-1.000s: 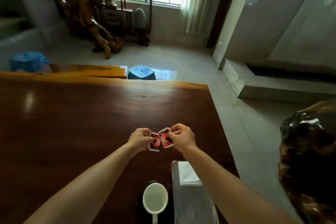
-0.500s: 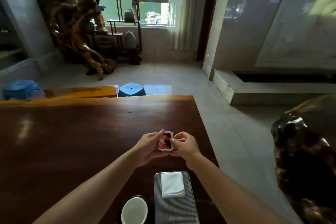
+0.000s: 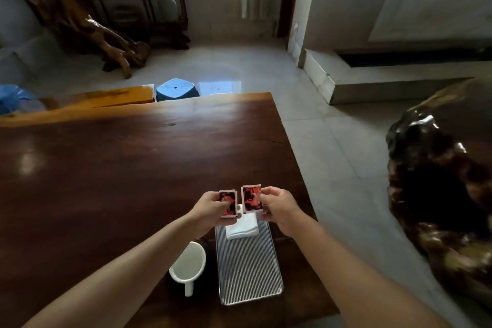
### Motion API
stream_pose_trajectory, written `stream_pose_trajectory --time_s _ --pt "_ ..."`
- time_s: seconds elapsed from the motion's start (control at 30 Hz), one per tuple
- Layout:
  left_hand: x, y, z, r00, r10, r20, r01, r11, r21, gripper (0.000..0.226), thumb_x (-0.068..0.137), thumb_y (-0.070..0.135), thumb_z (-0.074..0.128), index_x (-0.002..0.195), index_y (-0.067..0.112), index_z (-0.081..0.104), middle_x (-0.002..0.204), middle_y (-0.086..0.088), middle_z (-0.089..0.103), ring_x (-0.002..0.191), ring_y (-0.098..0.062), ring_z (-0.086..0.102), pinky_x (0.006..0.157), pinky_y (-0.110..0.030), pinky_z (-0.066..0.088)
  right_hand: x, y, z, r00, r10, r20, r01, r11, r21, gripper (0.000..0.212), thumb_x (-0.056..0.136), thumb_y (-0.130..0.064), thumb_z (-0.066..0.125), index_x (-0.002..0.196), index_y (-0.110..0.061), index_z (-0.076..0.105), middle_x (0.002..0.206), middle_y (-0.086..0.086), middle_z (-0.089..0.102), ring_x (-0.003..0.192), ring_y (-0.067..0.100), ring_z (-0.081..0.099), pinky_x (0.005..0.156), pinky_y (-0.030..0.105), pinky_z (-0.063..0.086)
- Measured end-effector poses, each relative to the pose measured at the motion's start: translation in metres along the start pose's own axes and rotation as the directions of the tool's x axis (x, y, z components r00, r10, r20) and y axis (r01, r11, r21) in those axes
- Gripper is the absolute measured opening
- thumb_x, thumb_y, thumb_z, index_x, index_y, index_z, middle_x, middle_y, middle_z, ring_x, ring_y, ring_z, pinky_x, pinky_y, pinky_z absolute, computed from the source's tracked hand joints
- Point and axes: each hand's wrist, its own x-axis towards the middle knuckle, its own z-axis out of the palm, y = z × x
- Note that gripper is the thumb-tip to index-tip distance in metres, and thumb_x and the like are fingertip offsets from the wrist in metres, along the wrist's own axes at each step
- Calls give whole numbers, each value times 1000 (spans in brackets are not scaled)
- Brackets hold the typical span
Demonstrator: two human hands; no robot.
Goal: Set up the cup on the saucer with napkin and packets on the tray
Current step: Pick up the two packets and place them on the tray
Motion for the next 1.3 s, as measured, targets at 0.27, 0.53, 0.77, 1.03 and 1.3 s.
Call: stream_pose_trajectory --time_s 0.27,0.53,0.77,1.03,1.3 --pt "21 -83 14 972 -200 -123 209 976 62 16 99 6 55 104 1 70 103 -19 73 85 -23 72 58 -30 62 14 75 -26 984 175 -29 -177 976 -124 19 91 -8 69 108 0 65 111 25 70 99 36 71 80 49 59" --pt "34 -142 22 949 -165 -268 269 869 415 19 81 4 75 92 16 65 86 -5 71 72 -19 72 61 -35 64 39 139 -25 964 258 -60 -261 890 -373 10 87 -10 75 96 -10 70 97 9 72 87 22 70 64 31 61" --pt "38 -167 24 975 -17 -224 147 802 578 37 83 -3 67 112 19 60 90 -5 71 75 -16 69 70 -32 60 61 170 -13 975 174 -138 -222 771 -597 12 84 -22 79 90 -17 70 94 2 71 90 21 67 81 42 61" --pt "42 -171 33 989 48 -143 83 619 781 47 86 9 66 129 17 48 110 -8 54 97 -33 61 86 -47 53 53 174 -10 998 -17 -65 -44 564 -825 18 92 -22 68 100 -19 53 97 4 64 88 25 65 75 41 58" --pt "37 -164 35 998 40 -55 43 252 967 44 86 29 71 119 17 44 116 -8 44 82 -34 67 59 -37 45 43 180 -6 971 -104 213 236 326 -915 23 91 -11 67 113 -12 59 115 6 54 104 27 58 83 40 55"
